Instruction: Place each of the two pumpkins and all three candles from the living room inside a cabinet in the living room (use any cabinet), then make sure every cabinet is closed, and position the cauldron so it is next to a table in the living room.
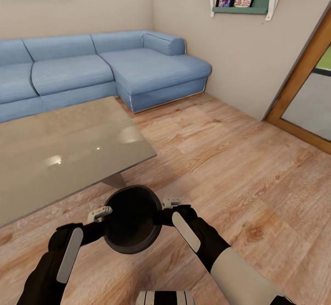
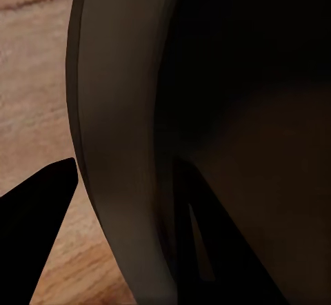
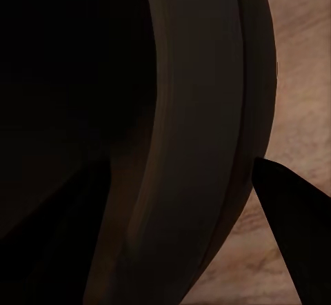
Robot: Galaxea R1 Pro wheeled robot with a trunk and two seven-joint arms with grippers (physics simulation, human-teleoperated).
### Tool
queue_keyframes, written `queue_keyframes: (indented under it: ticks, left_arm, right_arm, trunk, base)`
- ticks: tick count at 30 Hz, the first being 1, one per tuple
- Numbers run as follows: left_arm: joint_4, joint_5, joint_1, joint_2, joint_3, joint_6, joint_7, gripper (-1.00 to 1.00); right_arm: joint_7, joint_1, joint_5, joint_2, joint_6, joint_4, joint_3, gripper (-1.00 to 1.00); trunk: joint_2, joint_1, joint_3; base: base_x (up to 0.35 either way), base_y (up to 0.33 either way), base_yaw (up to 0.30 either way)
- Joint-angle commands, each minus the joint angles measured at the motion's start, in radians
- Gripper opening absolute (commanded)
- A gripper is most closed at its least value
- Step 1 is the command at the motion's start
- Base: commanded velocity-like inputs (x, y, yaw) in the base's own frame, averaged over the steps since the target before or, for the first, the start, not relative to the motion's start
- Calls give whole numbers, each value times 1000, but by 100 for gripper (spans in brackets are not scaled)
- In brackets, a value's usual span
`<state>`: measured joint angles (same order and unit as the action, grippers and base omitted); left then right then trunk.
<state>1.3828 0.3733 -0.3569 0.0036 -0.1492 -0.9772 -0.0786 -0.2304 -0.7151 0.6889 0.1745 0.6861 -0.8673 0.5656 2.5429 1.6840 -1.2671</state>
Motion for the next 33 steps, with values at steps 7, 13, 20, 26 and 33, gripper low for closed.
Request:
queue_keyframes:
  ticks: [7,13,20,26,33]
  left_arm:
    - [30,24,-1,7,-16,-3,-10,-100]
    - [30,24,-1,7,-16,-3,-10,-100]
    - [31,24,-1,7,-16,-3,-10,-100]
    - [32,24,-1,7,-16,-3,-10,-100]
    - [32,24,-1,7,-16,-3,-10,-100]
  right_arm:
    - [-10,-1,27,0,4,1,4,-100]
    - [-10,-1,27,0,4,1,4,-100]
    - [-10,-1,27,0,4,1,4,-100]
    - [-10,-1,27,0,4,1,5,-100]
    - [-10,-1,27,0,4,1,5,-100]
  trunk:
    - [2,3,-28]
    - [3,4,-40]
    - [3,4,-40]
    - [3,4,-40]
    - [3,4,-40]
  base:
    - [0,0,0]
    - [0,0,0]
    - [0,0,0]
    - [63,0,0]
    - [94,0,0]
